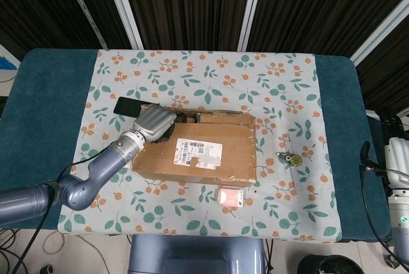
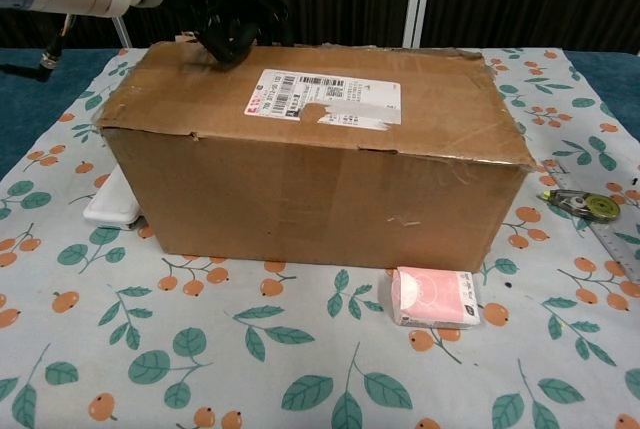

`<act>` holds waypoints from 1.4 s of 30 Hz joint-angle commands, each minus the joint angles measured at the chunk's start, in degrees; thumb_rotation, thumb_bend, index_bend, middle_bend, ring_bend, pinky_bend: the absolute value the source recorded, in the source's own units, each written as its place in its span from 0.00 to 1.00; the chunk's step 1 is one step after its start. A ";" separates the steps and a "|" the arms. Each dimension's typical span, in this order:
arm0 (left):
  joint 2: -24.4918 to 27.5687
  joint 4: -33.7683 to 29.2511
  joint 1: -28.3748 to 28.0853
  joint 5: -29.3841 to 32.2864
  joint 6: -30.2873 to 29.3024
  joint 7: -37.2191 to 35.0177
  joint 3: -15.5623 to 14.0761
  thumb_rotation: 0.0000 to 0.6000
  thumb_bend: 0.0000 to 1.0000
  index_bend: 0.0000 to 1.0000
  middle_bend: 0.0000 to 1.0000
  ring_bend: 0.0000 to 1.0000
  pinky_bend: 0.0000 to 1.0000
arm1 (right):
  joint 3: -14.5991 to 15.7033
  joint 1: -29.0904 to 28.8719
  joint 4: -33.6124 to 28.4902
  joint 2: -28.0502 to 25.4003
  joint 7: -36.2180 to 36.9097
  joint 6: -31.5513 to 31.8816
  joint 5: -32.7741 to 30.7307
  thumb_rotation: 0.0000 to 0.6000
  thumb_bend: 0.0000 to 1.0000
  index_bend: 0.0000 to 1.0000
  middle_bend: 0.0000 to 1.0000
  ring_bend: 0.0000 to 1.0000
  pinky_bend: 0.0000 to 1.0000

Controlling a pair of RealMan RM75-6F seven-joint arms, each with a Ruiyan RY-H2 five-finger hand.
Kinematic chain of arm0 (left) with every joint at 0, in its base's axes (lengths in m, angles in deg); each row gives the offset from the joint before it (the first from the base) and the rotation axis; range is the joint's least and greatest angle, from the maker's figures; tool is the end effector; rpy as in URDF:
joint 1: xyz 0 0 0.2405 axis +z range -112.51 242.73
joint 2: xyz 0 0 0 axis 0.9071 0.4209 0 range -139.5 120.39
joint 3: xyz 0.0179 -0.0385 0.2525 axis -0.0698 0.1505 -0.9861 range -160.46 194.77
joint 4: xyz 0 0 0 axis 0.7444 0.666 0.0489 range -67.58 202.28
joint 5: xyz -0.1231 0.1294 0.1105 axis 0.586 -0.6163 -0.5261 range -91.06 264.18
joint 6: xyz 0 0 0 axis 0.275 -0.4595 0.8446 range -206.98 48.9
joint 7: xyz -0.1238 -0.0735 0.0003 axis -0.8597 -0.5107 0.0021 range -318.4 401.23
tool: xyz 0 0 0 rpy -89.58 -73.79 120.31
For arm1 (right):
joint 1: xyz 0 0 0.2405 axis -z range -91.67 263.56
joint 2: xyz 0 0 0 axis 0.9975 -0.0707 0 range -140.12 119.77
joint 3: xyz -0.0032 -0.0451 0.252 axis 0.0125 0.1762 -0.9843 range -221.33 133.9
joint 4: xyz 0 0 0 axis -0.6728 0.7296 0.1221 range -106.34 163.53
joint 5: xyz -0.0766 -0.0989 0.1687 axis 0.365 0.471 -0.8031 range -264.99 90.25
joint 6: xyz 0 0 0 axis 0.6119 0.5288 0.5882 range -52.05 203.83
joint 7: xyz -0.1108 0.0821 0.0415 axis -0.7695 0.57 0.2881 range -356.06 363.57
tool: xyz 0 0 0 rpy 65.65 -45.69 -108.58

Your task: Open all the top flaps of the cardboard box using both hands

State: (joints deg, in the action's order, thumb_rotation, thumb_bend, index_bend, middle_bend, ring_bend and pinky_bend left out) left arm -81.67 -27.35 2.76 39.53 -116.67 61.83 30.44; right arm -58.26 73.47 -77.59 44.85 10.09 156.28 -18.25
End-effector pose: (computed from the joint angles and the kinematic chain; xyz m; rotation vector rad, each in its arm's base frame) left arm -0.0489 0.3906 0.0397 -2.1107 -0.9214 -0.8629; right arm -0.2617 -0.2509 0.2156 1.1253 -1.0264 1.1463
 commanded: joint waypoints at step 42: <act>24.47 -37.08 15.76 -20.43 -2.33 -34.65 6.65 1.00 0.80 0.33 0.47 0.45 0.52 | -0.23 0.58 -0.81 1.04 0.90 0.34 2.28 1.00 0.69 0.00 0.00 0.03 0.22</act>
State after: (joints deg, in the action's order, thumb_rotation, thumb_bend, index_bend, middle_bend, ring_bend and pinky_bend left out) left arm -57.99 -63.15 17.49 20.31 -119.91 29.40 37.45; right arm -58.46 74.05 -78.38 45.90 10.98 156.63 -15.95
